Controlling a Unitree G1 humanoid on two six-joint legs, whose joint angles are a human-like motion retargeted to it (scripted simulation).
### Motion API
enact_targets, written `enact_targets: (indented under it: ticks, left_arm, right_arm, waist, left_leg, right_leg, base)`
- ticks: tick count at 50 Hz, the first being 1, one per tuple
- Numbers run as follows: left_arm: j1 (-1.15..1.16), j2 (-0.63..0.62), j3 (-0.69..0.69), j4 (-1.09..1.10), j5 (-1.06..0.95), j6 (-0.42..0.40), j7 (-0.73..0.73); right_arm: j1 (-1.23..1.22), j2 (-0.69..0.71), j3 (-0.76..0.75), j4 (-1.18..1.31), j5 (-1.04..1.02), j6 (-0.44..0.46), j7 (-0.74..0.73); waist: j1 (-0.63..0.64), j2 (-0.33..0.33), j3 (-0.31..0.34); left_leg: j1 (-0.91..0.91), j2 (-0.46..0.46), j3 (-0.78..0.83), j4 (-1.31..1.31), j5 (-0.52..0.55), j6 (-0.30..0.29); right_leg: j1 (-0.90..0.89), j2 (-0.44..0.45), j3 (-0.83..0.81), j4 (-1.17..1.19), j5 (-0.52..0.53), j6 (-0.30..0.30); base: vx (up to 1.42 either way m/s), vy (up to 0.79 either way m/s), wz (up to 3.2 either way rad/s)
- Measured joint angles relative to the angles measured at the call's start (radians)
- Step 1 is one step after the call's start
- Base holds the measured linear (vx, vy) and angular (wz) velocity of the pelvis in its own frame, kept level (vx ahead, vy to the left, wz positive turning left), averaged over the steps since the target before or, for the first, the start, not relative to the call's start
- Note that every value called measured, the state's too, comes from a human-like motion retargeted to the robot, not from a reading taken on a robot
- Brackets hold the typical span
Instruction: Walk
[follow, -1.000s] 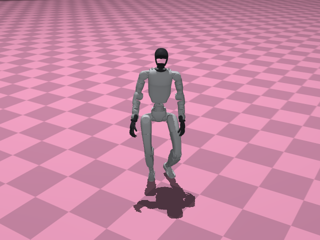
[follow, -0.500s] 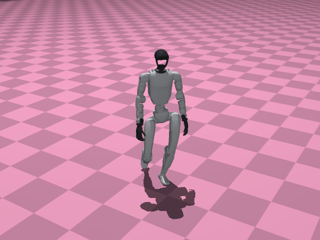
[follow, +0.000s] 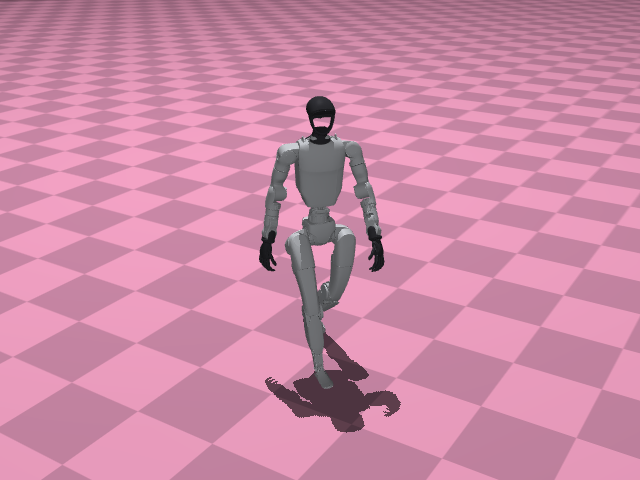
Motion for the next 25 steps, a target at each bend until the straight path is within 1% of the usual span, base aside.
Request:
enact_targets:
  ticks: [2,5,7,8,10,12,15,17,20,25]
  left_arm:
    - [0.038,-0.011,-0.005,0.003,0.01,0.0,0.002]
    - [0.097,-0.027,-0.019,0.005,0.036,0.005,0.005]
    - [0.127,-0.036,-0.028,0.005,0.054,0.017,0.006]
    - [0.143,-0.04,-0.033,0.006,0.062,0.024,0.007]
    - [0.168,-0.048,-0.038,0.01,0.076,0.037,0.009]
    - [0.189,-0.051,-0.036,0.015,0.085,0.049,0.012]
    - [0.22,-0.052,-0.019,0.026,0.088,0.062,0.014]
    - [0.249,-0.052,-0.005,0.035,0.085,0.067,0.017]
    - [0.286,-0.052,0.019,0.056,0.079,0.072,0.019]
    - [0.335,-0.054,0.052,0.101,0.078,0.073,0.022]
  right_arm:
    - [-0.007,-0.009,-0.003,-0.009,0.007,-0.003,-0.009]
    - [-0.035,-0.025,-0.003,-0.036,0.025,-0.006,-0.026]
    - [-0.065,-0.036,0.0,-0.061,0.033,-0.009,-0.042]
    - [-0.079,-0.041,0.003,-0.074,0.036,-0.011,-0.053]
    - [-0.116,-0.05,0.008,-0.102,0.041,-0.014,-0.072]
    - [-0.162,-0.058,0.012,-0.133,0.046,-0.016,-0.088]
    - [-0.242,-0.07,0.016,-0.185,0.054,-0.019,-0.099]
    - [-0.289,-0.077,0.02,-0.222,0.057,-0.024,-0.104]
    - [-0.358,-0.088,0.027,-0.276,0.065,-0.032,-0.108]
    - [-0.44,-0.104,0.047,-0.346,0.055,-0.047,-0.11]
  waist:
    - [0.001,0.023,-0.004]
    - [0.01,0.065,0.0]
    - [0.028,0.078,0.003]
    - [0.04,0.08,0.004]
    - [0.067,0.076,0.007]
    - [0.096,0.062,0.012]
    - [0.139,0.033,0.022]
    - [0.164,0.018,0.03]
    - [0.192,-0.007,0.046]
    - [0.218,-0.033,0.053]
  left_leg:
    - [-0.024,0.046,-0.007,0.133,0.092,-0.049]
    - [-0.114,0.126,-0.015,0.397,0.285,-0.128]
    - [-0.195,0.175,-0.003,0.549,0.375,-0.142]
    - [-0.235,0.198,0.007,0.612,0.39,-0.135]
    - [-0.319,0.236,0.031,0.711,0.374,-0.107]
    - [-0.403,0.264,0.06,0.754,0.316,-0.069]
    - [-0.519,0.273,0.104,0.721,0.235,-0.023]
    - [-0.58,0.27,0.13,0.641,0.199,-0.008]
    - [-0.645,0.243,0.167,0.464,0.192,-0.008]
    - [-0.694,0.173,0.202,0.072,0.277,-0.046]
  right_leg:
    - [0.018,0.035,-0.005,0.052,-0.011,-0.037]
    - [0.065,0.102,-0.019,0.084,-0.052,-0.1]
    - [0.096,0.134,-0.02,0.091,-0.08,-0.13]
    - [0.111,0.145,-0.018,0.097,-0.096,-0.139]
    - [0.146,0.157,-0.01,0.101,-0.127,-0.148]
    - [0.183,0.157,0.005,0.097,-0.157,-0.149]
    - [0.242,0.144,0.036,0.087,-0.203,-0.146]
    - [0.282,0.134,0.057,0.087,-0.237,-0.141]
    - [0.347,0.112,0.088,0.078,-0.286,-0.133]
    - [0.438,0.082,0.122,0.06,-0.354,-0.119]
  base:
    - [0.58,-0.11,0.16]
    - [0.53,-0.09,0.13]
    - [0.51,-0.07,0.04]
    - [0.51,-0.06,-0.05]
    - [0.51,-0.06,-0.1]
    - [0.5,-0.05,-0.15]
    - [0.52,-0.03,-0.22]
    - [0.55,0.0,-0.25]
    - [0.58,0.03,-0.18]
    - [0.6,0.08,-0.06]
